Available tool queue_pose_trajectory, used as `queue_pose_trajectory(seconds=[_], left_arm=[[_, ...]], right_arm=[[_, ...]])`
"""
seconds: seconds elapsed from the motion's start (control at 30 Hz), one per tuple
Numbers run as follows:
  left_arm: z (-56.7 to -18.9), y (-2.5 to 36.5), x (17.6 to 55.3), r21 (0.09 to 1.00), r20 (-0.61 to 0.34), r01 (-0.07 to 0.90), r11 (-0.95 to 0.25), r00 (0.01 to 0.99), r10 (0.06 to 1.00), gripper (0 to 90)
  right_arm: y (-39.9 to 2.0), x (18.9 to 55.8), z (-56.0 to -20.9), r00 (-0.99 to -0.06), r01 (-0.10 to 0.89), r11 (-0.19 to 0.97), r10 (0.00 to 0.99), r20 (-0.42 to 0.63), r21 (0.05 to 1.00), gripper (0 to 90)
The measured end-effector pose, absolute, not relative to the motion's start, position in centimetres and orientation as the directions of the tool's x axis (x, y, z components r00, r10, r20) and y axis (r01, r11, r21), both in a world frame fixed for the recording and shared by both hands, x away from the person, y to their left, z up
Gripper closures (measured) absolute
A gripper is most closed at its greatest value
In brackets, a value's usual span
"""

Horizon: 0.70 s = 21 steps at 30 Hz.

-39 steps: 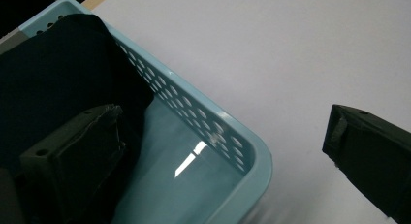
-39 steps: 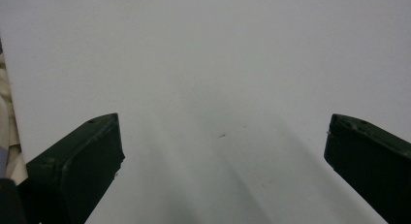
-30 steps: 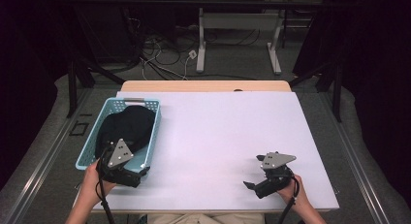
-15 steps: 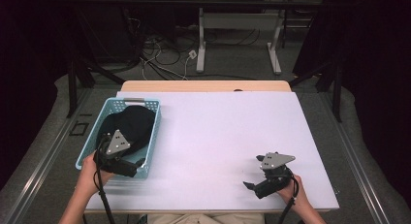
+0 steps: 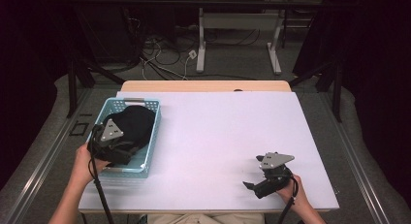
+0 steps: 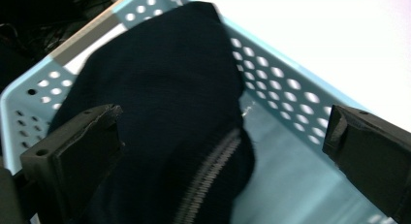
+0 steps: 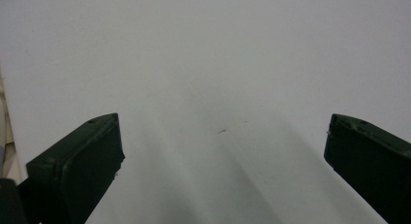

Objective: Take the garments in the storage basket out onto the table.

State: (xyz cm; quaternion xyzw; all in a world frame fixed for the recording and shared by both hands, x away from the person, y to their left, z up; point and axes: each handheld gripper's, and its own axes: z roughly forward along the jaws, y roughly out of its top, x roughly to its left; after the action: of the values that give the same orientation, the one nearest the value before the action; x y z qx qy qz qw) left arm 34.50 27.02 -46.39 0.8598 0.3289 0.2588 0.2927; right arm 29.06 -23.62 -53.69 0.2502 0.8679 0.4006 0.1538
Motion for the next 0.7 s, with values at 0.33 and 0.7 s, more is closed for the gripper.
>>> queue_pose_trajectory(seconds=[0.33,0.7], left_arm=[[-45.4,28.2,37.1,0.668,0.245,0.458,-0.587,0.609,0.754,0.0],[-46.7,28.1,40.4,0.624,0.196,0.530,-0.574,0.605,0.772,0.0]], right_arm=[[-23.6,29.1,-53.7,-0.829,0.311,0.561,0.555,-0.069,0.767,0.0],[-23.5,29.1,-53.8,-0.832,0.311,0.561,0.551,-0.066,0.767,0.0]])
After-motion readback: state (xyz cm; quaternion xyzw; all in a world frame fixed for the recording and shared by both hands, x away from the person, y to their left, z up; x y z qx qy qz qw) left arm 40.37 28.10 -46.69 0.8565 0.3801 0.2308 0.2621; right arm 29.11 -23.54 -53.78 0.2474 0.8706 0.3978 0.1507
